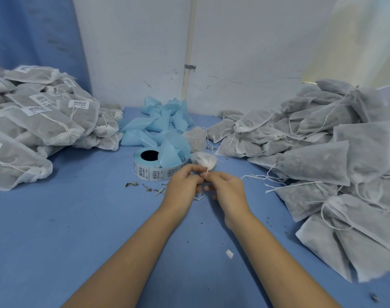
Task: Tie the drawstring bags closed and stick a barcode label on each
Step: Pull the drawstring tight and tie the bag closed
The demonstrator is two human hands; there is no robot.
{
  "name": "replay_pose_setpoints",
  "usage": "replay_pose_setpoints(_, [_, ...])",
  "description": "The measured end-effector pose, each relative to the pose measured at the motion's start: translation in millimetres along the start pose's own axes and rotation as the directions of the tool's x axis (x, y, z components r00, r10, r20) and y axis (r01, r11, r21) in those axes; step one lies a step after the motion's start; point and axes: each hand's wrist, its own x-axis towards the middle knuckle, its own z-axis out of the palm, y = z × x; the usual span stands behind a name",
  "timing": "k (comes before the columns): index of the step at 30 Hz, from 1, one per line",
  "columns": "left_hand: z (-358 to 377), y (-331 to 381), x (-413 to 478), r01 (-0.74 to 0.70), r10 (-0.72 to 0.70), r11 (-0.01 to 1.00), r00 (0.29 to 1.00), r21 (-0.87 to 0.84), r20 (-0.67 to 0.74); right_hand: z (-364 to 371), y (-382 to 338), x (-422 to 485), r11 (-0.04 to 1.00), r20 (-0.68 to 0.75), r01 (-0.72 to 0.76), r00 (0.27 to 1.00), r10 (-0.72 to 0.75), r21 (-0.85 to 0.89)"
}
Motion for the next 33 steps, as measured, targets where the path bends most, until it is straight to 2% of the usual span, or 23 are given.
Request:
replay_pose_setpoints(7, [10,3,5,0.085,-0.085,0.994,0.996,0.067,0.008,-7,-12,-7,0.99,-0.02,-0.03,0.999,0.033,0.135])
replay_pose_setpoints(11, [11,0,6,0.072,-0.07,0.992,0.997,0.103,-0.016,-6,-22,-18,0.979,0.005,-0.037,0.999,0.037,0.2])
replay_pose_setpoints(14, [6,-7,7,-0.007,0.013,0.975,1.0,0.223,-0.025,-7,-29,-23,0.958,0.048,-0.07,0.997,0.059,0.277])
replay_pose_setpoints(17, [-3,-12,8,-0.166,0.207,0.848,0.978,0.503,-0.026,-5,-34,-28,0.958,0.071,-0.063,0.997,0.044,0.28])
replay_pose_setpoints(21, [-8,-14,7,-0.259,0.351,0.667,0.936,0.698,0.011,-6,-34,-31,0.991,-0.009,0.054,0.999,-0.054,0.123])
replay_pose_setpoints(23, [-7,-13,4,-0.276,0.41,0.572,0.912,0.772,0.023,-10,-31,-30,0.977,-0.055,0.169,0.983,-0.177,-0.131])
replay_pose_setpoints(25, [-5,-10,-1,-0.302,0.484,0.483,0.874,0.822,0.037,-10,-29,-31,0.875,-0.053,0.267,0.948,-0.314,-0.405])
replay_pose_setpoints(27, [-1,-8,-5,-0.354,0.541,0.424,0.837,0.834,0.08,-8,-28,-34,0.738,-0.029,0.317,0.91,-0.414,-0.596])
replay_pose_setpoints(29, [3,-8,-7,-0.396,0.541,0.444,0.834,0.804,0.113,-5,-28,-36,0.625,0.004,0.336,0.883,-0.47,-0.704])
replay_pose_setpoints(33, [8,-13,-9,-0.541,0.53,0.592,0.82,0.598,0.217,-7,-28,-39,0.547,0.03,0.345,0.864,-0.503,-0.763])
